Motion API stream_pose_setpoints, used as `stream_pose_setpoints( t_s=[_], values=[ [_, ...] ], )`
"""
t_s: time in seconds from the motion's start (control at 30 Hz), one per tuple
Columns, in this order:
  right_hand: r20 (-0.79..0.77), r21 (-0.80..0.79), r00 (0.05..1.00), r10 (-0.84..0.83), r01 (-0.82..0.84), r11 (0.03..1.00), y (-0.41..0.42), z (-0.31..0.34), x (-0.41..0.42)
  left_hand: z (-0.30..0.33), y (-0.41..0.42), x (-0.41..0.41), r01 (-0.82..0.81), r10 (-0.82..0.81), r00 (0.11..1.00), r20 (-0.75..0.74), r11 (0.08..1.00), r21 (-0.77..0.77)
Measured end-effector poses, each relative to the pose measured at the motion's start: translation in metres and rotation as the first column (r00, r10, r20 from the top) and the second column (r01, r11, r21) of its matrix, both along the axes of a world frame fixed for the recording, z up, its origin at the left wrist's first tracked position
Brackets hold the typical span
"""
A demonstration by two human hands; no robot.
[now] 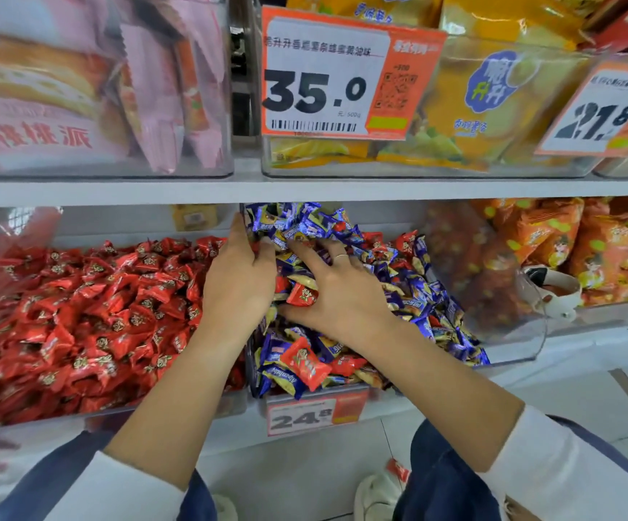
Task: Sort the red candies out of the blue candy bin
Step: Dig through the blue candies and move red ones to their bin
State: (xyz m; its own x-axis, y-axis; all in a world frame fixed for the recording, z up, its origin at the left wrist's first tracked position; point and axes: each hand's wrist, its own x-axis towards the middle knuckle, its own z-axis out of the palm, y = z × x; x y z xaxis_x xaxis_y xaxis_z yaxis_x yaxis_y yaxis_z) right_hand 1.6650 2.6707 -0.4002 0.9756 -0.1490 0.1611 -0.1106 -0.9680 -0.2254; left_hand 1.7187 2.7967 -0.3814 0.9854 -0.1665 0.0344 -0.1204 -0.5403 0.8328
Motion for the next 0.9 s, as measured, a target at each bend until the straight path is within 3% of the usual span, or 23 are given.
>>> stream_pose_setpoints(
  t_s=[0.2, 0.3, 0.4, 0.53, 0.67, 0.77, 0.9],
  values=[
    [-0.149, -0.238, 0.987, -0.051, 0.015, 0.971, -0.037, -0.006, 0.014, 0.007, 0.003, -0.005, 0.036, -0.036, 0.999, -0.007, 0.999, 0.022],
    [-0.178, -0.257, 0.977, -0.122, 0.074, 0.964, -0.059, -0.006, 0.017, 0.01, 0.004, -0.009, 0.042, -0.042, 0.999, -0.016, 0.999, 0.026],
    [-0.24, -0.175, 0.966, -0.101, 0.059, 0.983, -0.071, -0.001, 0.014, 0.01, 0.005, -0.009, 0.046, -0.046, 0.998, -0.033, 0.999, 0.012],
    [-0.232, 0.126, 0.973, 0.012, 0.018, 0.992, -0.076, 0.019, -0.005, 0.011, 0.005, -0.008, 0.051, -0.051, 0.998, -0.037, 0.999, 0.01],
    [-0.246, 0.178, 0.961, 0.128, -0.085, 0.98, -0.07, 0.033, -0.047, 0.009, 0.004, -0.006, 0.066, -0.065, 0.997, -0.043, 0.998, 0.012],
    [-0.355, 0.022, 0.908, 0.22, -0.228, 0.974, -0.052, 0.021, -0.063, 0.008, 0.004, -0.005, 0.07, -0.068, 0.997, -0.025, 0.996, 0.049],
    [-0.384, -0.131, 0.899, 0.209, -0.277, 0.952, -0.042, -0.002, -0.048, 0.01, 0.005, -0.003, 0.087, -0.085, 0.996, -0.016, 0.986, 0.139]
  ],
)
